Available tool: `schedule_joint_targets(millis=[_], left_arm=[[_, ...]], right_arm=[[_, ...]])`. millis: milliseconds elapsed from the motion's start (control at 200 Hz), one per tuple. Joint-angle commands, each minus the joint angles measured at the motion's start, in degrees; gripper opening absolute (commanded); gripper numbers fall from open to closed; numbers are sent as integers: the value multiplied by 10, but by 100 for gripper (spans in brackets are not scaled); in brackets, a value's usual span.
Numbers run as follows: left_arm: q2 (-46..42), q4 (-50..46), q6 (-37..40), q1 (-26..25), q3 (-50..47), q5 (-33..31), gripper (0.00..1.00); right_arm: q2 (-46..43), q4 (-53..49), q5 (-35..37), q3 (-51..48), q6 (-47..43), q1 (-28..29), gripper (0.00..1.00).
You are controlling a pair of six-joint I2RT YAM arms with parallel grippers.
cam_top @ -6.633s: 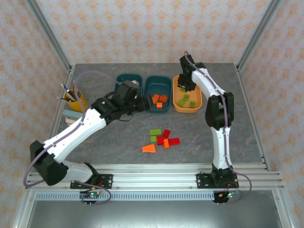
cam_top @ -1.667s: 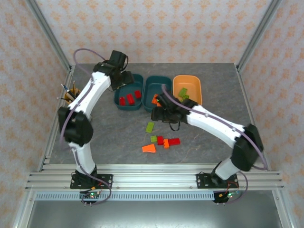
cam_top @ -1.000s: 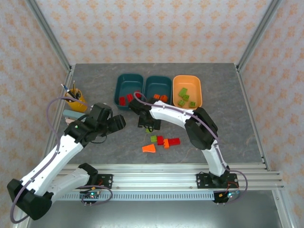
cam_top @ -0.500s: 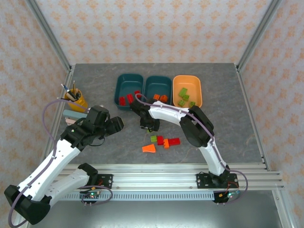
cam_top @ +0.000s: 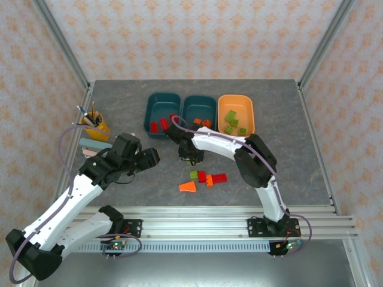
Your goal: Sort the legos into containers by color
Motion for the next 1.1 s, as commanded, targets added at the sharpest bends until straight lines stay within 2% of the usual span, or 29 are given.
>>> schedule_joint_targets(millis=[0, 110, 290, 405, 610, 916, 1001, 1096], left_arm=[[34, 62, 3, -24, 3, 31, 77], [79, 87, 4, -57, 33, 24, 77], [158, 132, -12, -76, 84, 25, 77], [207, 158, -22, -76, 123, 33, 77], [286, 174, -29, -79, 193, 50, 77], [317, 158, -23, -87, 229, 41, 77], [310, 151, -22, -87, 222, 37, 77], [302, 143, -20, -87, 216, 31, 77]], right_arm=[[-97, -38, 68, -8, -52, -10, 29], [-148, -50, 91, -27, -89, -43, 29], [-172, -44, 96, -40, -174, -159, 28], [-132, -36, 99, -9, -229, -239, 28], [14, -75, 119, 126, -271, -325, 27], [193, -140, 163, 322, -294, -355, 29], [213, -146, 164, 347, -294, -356, 33], [218, -147, 153, 357, -295, -355, 41]])
